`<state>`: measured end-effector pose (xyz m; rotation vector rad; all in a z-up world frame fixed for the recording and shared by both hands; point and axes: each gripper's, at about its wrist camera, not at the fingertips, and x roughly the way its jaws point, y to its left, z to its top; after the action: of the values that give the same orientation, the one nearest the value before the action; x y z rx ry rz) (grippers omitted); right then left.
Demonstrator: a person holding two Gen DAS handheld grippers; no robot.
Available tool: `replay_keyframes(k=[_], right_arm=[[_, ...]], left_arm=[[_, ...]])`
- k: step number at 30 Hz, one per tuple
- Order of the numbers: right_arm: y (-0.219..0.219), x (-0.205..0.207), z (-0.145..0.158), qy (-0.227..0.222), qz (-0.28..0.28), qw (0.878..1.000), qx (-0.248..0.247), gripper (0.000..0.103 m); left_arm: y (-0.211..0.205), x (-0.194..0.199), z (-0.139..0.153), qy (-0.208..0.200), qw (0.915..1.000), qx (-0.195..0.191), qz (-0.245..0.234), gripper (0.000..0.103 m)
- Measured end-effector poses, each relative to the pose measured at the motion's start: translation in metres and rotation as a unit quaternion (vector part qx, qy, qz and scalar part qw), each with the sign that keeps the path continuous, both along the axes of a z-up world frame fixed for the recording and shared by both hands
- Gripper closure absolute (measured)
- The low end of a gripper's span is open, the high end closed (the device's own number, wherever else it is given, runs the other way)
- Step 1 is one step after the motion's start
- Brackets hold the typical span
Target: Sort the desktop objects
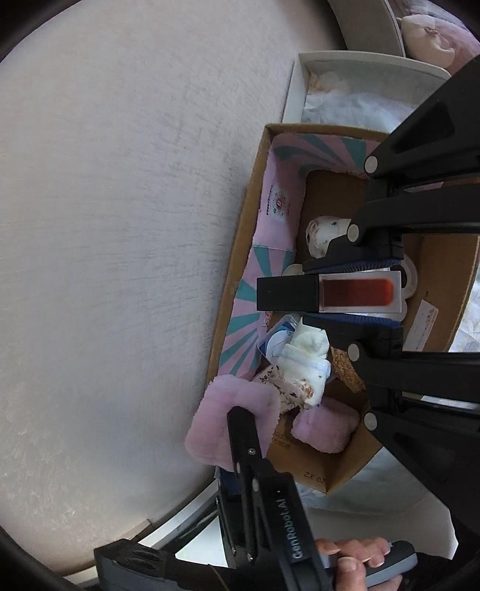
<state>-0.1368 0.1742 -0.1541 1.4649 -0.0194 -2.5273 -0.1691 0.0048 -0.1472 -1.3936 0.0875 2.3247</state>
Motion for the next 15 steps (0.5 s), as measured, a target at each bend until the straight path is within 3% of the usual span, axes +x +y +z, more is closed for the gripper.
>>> replay_keyframes(k=[3, 4, 5, 6, 7, 8, 11, 14, 15], right_arm=[[-0.002, -0.006, -0.01, -0.02, -0.009, 1.0, 0.005, 0.084], [-0.001, -0.007, -0.012, -0.025, -0.012, 1.0, 0.004, 0.082], [0.0, -0.007, -0.013, -0.029, -0.013, 0.999, 0.001, 0.07], [0.0, -0.007, -0.014, -0.032, -0.016, 0.999, -0.001, 0.043], [0.002, -0.007, -0.015, -0.035, -0.022, 0.999, -0.003, 0.029], [0.005, -0.005, -0.015, -0.031, -0.031, 0.999, -0.007, 0.017], [0.011, -0.001, -0.016, -0.03, -0.054, 0.998, -0.002, 0.016], [0.013, 0.004, -0.016, -0.031, -0.068, 0.997, 0.005, 0.001], [0.013, 0.005, -0.016, -0.029, -0.071, 0.997, 0.007, 0.001]], left_arm=[[0.003, -0.001, -0.004, -0.005, 1.0, -0.004, -0.001, 0.072], [0.004, -0.002, -0.006, -0.013, 0.9999, 0.0, 0.001, 0.067], [0.0, -0.003, -0.006, -0.021, 0.9997, 0.002, 0.01, 0.047], [0.0, -0.004, -0.007, -0.026, 0.9995, 0.0, 0.015, 0.025], [-0.001, -0.003, -0.008, -0.022, 0.9995, -0.002, 0.022, 0.004], [-0.001, -0.002, -0.008, -0.018, 0.9995, -0.004, 0.024, 0.0], [-0.002, 0.003, -0.006, -0.013, 0.9995, -0.008, 0.026, 0.0], [-0.001, 0.007, -0.002, 0.0, 0.9992, -0.022, 0.033, 0.0], [-0.001, 0.008, -0.001, 0.002, 0.999, -0.027, 0.035, 0.0]])
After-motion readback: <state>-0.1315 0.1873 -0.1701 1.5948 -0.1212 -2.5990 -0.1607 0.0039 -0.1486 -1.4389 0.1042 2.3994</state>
